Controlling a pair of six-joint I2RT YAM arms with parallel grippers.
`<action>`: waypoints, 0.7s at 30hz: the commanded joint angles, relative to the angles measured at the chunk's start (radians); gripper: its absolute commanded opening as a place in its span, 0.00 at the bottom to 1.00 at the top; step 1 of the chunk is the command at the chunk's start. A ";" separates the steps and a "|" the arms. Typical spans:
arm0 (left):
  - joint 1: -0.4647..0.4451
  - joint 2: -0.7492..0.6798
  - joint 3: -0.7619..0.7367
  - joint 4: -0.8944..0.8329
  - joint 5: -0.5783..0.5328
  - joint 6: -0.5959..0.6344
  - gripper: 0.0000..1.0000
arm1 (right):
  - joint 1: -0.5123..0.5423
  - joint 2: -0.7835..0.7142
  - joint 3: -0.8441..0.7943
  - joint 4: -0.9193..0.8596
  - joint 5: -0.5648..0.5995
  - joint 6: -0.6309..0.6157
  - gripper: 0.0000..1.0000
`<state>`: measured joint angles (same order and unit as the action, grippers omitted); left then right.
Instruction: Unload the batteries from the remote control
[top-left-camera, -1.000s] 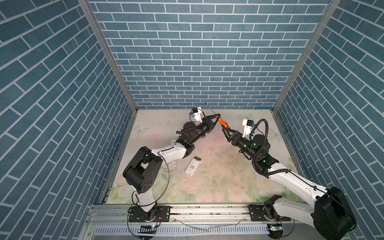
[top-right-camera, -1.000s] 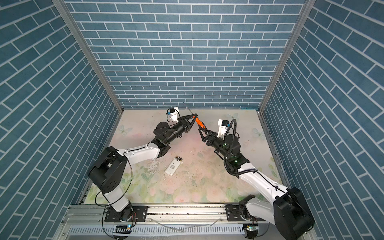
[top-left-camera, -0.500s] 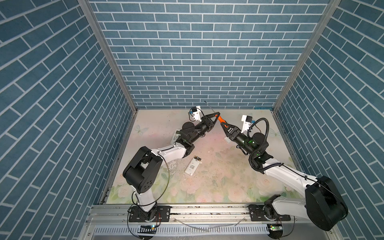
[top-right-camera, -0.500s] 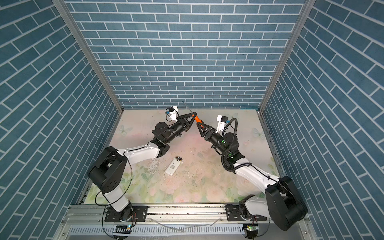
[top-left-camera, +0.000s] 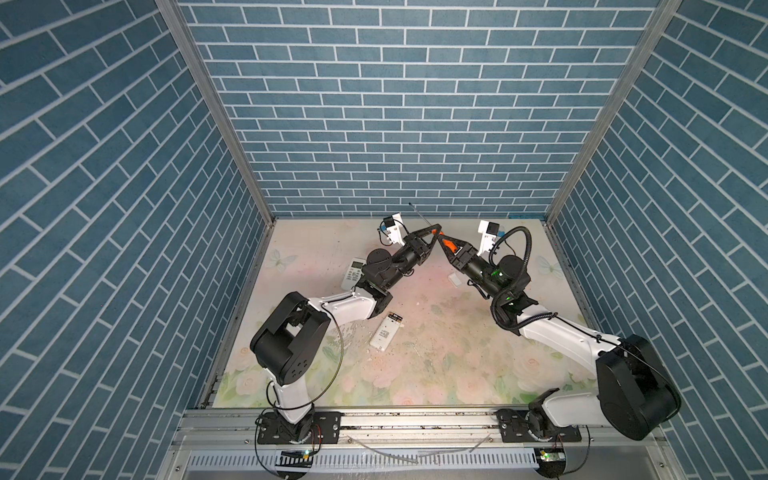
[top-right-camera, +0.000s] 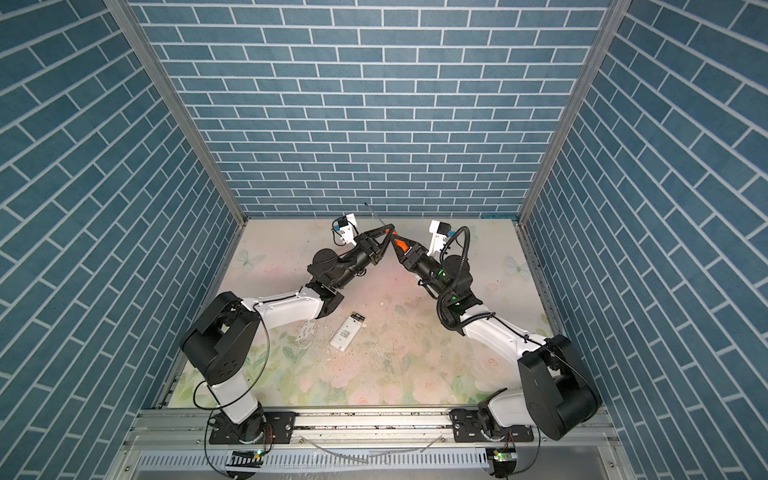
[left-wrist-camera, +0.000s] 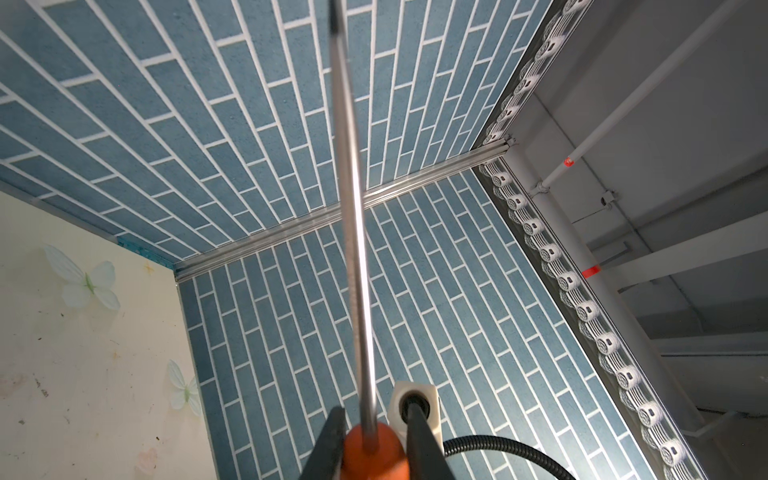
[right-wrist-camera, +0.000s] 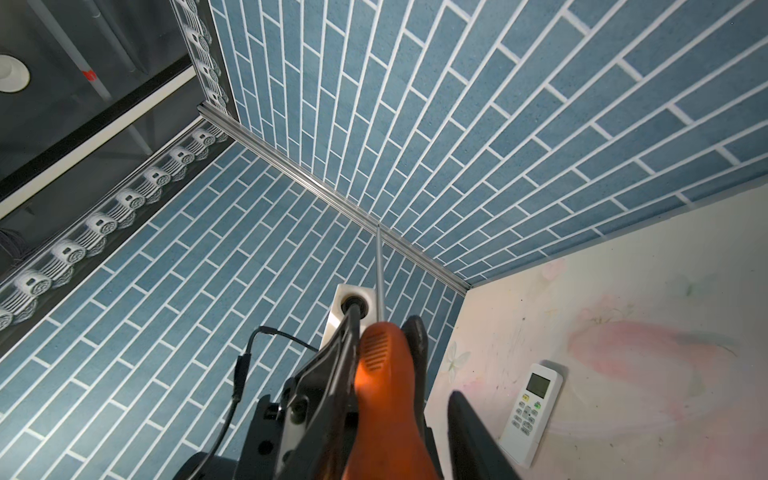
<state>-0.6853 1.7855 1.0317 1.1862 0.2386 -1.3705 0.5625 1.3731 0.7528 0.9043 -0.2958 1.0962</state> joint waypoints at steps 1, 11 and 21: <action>-0.055 0.019 -0.021 0.046 0.049 0.001 0.00 | 0.010 0.007 0.048 0.047 -0.022 0.022 0.42; -0.071 0.017 -0.029 0.021 0.074 0.017 0.00 | 0.010 0.001 0.062 0.010 -0.026 0.008 0.26; -0.085 0.031 -0.016 0.013 0.085 0.025 0.00 | 0.019 0.027 0.072 0.009 -0.035 0.013 0.07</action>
<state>-0.7055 1.7973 1.0149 1.2201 0.1963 -1.3983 0.5564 1.3758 0.7578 0.8940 -0.2974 1.1217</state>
